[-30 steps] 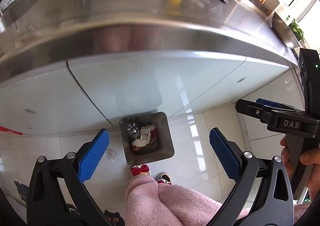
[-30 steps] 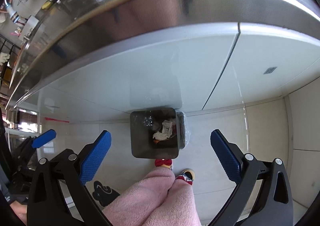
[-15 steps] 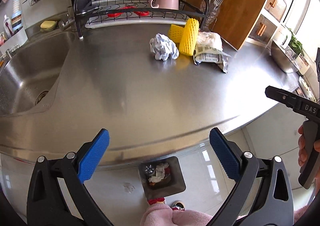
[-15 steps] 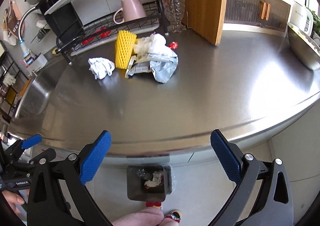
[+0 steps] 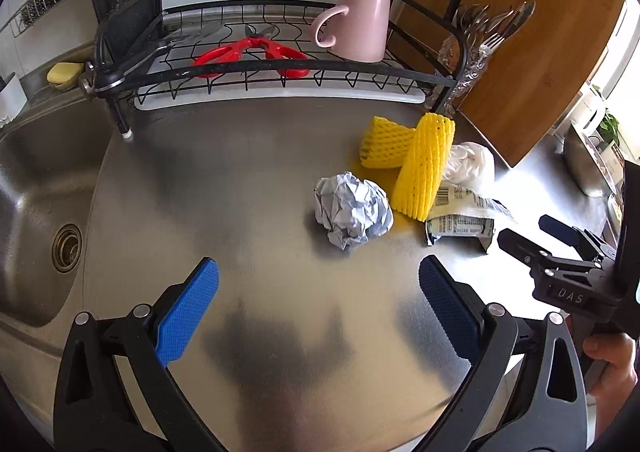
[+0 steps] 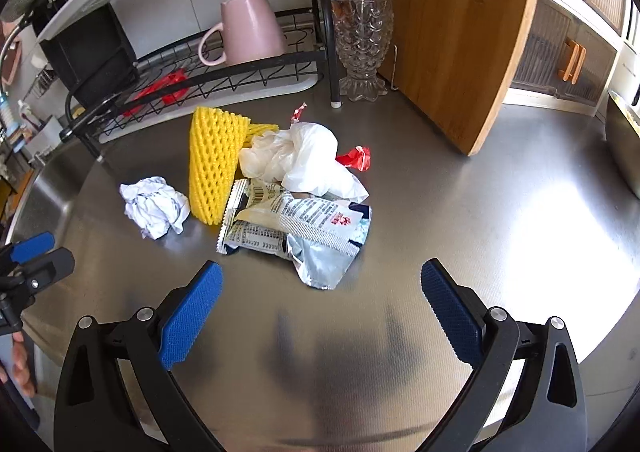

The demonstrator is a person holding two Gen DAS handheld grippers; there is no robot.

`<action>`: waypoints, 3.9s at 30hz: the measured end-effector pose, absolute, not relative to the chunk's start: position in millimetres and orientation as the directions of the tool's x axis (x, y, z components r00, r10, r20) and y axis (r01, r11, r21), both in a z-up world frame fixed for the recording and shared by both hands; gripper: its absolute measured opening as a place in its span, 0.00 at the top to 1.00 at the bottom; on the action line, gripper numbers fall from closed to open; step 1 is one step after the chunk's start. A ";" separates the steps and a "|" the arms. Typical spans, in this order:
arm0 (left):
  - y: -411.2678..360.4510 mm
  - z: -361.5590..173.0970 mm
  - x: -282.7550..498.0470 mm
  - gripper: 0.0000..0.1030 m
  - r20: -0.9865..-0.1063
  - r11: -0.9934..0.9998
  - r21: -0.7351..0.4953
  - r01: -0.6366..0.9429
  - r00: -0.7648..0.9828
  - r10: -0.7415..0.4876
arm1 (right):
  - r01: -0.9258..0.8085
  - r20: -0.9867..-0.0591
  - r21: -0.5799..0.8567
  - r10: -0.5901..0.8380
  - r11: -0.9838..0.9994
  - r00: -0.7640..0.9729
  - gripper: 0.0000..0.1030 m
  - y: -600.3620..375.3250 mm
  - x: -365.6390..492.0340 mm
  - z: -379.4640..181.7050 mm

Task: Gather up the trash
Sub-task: 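Raise both open grippers back toward the remaining counter trash, then grasp the foil ball with the left gripper while the right grasps the snack packet, then carry the foil ball and snack packet down over the bin with both grippers, then open both grippers to drop the foil ball and packet into the bin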

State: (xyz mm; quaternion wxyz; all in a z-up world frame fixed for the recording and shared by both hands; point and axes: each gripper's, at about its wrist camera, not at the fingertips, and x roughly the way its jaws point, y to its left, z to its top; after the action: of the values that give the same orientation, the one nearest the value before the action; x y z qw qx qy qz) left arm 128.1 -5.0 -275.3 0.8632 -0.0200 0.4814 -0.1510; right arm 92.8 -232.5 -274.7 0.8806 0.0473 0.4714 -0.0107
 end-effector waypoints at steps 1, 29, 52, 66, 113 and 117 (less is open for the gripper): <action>-8.1 -278.4 135.9 0.08 -0.829 0.954 -0.180 0.242 0.485 -0.279 | 0.058 -0.833 0.055 0.014 0.997 0.553 0.03 -230.3 99.0 -277.6; -50.2 -306.6 175.2 0.60 -0.853 0.901 -0.217 0.376 0.375 -0.362 | -0.100 -0.813 0.229 0.247 0.968 0.528 0.93 -212.1 132.4 -297.8; -22.2 -280.9 -18.8 0.61 -0.827 0.913 -0.227 0.339 0.428 -0.365 | -0.175 -0.778 0.267 0.319 0.948 0.542 0.98 -212.0 -39.5 -262.7; -0.3 -354.6 -123.3 0.60 -0.883 0.923 -0.260 0.284 0.318 -0.346 | -0.179 -0.830 0.303 0.352 0.936 0.434 0.98 -195.7 -137.2 -310.7; 11.8 -608.2 -77.9 0.40 -0.958 0.945 -0.273 0.180 0.033 -0.284 | 0.070 -0.957 0.287 0.289 0.955 -0.006 0.94 -129.6 -55.9 -573.7; 16.1 -602.1 -80.1 0.30 -0.958 0.948 -0.272 0.167 0.044 -0.283 | 0.102 -0.954 0.300 0.301 0.949 -0.001 0.60 -136.4 -54.0 -572.0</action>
State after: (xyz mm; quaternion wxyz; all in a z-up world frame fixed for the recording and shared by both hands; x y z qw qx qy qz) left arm -80.1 16.1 -602.1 0.7211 -0.0430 0.6737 -0.1561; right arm -54.0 -136.4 -572.0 0.6921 0.1433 0.7038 0.0719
